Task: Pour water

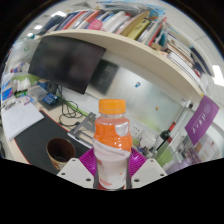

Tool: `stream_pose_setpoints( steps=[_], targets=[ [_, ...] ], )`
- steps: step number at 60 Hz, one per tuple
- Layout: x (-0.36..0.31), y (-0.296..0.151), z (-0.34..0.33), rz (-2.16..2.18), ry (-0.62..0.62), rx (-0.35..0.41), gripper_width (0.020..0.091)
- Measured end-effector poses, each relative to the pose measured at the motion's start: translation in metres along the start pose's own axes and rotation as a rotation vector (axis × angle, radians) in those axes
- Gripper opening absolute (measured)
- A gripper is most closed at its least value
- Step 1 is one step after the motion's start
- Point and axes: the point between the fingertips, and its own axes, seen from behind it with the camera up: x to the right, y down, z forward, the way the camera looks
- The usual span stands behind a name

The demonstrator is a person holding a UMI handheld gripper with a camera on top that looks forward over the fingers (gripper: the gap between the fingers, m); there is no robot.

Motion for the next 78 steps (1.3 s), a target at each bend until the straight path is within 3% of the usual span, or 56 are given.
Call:
stream_pose_setpoints(
  steps=[12, 27, 31, 37, 49, 51, 55, 57, 69, 78],
  targets=[
    [0.011, 0.04, 0.03, 0.339, -0.015, 0.025, 0.0374],
    [-0.005, 0.075, 0.063, 0.453, -0.023, 0.064, 0.0374],
    [-0.015, 0.093, 0.069, 0.469, -0.03, 0.041, 0.0383],
    [-0.012, 0.091, 0.065, 0.472, 0.006, 0.091, 0.0387],
    [-0.01, 0.092, 0.062, 0.464, 0.028, 0.087, 0.0562],
    [-0.012, 0.095, 0.063, 0.454, 0.028, 0.06, 0.0625],
    [-0.018, 0.1, 0.056, 0.445, 0.009, 0.019, 0.0821],
    [-0.02, 0.101, 0.049, 0.445, 0.001, 0.009, 0.0851],
    [-0.024, 0.097, -0.029, 0.473, 0.035, -0.089, 0.086],
    [-0.024, 0.059, -0.086, 0.479, 0.07, -0.089, 0.086]
  ],
)
